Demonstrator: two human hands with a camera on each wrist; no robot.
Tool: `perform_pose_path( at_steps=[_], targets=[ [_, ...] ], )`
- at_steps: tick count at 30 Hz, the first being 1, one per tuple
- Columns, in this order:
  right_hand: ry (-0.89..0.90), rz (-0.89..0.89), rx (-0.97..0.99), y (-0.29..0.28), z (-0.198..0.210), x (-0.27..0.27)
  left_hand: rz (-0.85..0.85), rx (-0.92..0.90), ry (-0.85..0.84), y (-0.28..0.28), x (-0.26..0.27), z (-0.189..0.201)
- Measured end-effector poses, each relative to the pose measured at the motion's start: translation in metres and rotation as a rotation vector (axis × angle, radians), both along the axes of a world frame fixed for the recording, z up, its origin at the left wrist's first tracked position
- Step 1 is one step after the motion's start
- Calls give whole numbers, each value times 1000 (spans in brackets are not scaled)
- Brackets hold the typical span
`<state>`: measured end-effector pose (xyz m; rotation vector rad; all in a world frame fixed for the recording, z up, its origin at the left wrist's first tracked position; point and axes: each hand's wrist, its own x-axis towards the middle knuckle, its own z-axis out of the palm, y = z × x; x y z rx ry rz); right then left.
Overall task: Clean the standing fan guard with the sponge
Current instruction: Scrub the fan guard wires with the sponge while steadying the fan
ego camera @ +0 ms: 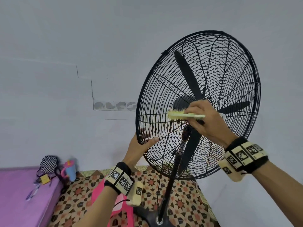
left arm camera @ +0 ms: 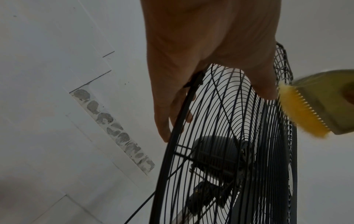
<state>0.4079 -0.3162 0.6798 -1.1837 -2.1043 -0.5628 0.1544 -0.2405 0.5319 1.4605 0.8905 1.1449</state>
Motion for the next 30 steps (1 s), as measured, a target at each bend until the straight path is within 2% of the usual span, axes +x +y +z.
perform_pose_path(
  at_steps=[4,8,12,14,17,19,22,25,28,30],
  targets=[
    [73,-301,129,-24,-11,-11,14,101,9,4,-5,28],
    [187,-474,1,-40,-28,-22,75,237,29,19,-5,74],
    [289,-607,-37,-43,-37,-35,88,236,16,29,-1,87],
    [388,-547,-97,-39,-38,-38,108,241,-3,29,-1,83],
    [629,-290,-260,-32,-34,-45,130,231,-43,26,0,81],
    [708,-177,-266,-29,-34,-52,131,220,-48,25,0,82],
    [943,-62,-190,-26,-39,-66,116,220,-37,25,-2,82],
    [1001,-3,-121,-29,-49,-80,110,205,-38,26,-2,83],
    [1008,137,-240,-36,-64,-93,106,202,-43,28,-1,82],
    [1070,95,-252,-32,-73,-87,102,206,-32,29,-2,82]
  ],
)
